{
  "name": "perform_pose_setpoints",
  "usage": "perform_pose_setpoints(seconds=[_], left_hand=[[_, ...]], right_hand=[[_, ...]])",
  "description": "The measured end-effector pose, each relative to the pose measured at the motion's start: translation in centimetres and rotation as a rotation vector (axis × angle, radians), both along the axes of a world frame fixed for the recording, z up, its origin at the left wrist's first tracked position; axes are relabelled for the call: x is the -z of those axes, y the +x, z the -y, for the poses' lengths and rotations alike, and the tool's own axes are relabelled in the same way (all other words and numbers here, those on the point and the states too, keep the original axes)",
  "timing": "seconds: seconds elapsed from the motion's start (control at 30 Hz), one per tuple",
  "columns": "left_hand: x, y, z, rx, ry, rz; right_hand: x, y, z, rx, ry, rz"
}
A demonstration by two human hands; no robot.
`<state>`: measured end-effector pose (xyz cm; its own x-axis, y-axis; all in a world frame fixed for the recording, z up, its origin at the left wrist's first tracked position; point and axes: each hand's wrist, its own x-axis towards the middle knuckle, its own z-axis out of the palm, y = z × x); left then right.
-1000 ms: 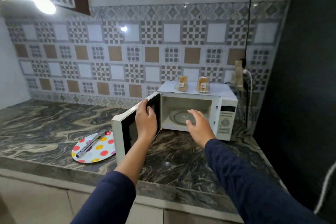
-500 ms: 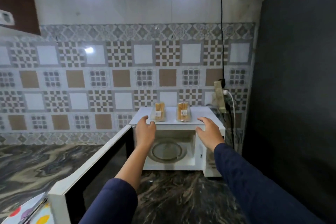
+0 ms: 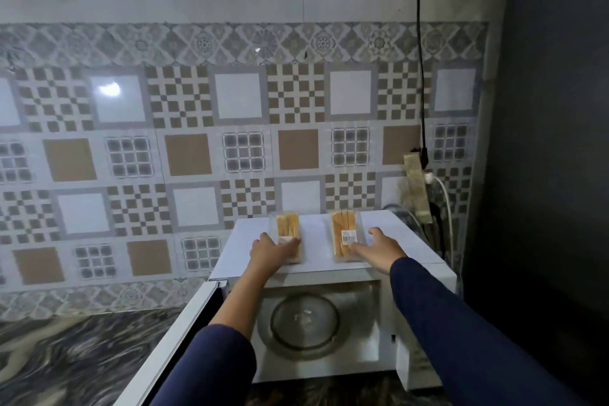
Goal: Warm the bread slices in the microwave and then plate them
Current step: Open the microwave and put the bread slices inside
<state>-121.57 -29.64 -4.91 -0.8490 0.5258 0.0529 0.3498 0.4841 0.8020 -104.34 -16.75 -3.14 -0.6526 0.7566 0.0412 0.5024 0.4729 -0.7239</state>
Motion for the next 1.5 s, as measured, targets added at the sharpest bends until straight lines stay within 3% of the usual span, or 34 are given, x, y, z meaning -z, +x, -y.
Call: perform_pose_setpoints(seconds=[0.3,0.53,0.8,1.13,1.3,1.5], left_hand=[[-0.2,-2.5,-2.0,0.032,-0.016,-0.019],[-1.1,-2.1,-2.8,0.038,-0.028,-0.030],[0.3,-4.7,-3.5,0.131,-0.033,0.024],[0.5,-1.5,-1.0,0.157,0.171,0.188],[1.3,2.0,1.3,0.163,0.299,0.151],[5.0,8.4,4.5,0.126,0.592,0.315]], right_hand=[[0.2,-4.7,-2.4,0.057,-0.042,0.055],[0.2,-6.4,-3.1,0.127,-0.103,-0.038],[-0.1,-7.1,-3.3,0.052,-0.203,-0.108],[0.9,-5.0,-1.2,0.011,-0.282,-0.347],[2.6,-1.1,-0.2,-0.068,-0.388,-0.523],[5.6,6.1,2.0,-0.132,-0.329,-0.619]])
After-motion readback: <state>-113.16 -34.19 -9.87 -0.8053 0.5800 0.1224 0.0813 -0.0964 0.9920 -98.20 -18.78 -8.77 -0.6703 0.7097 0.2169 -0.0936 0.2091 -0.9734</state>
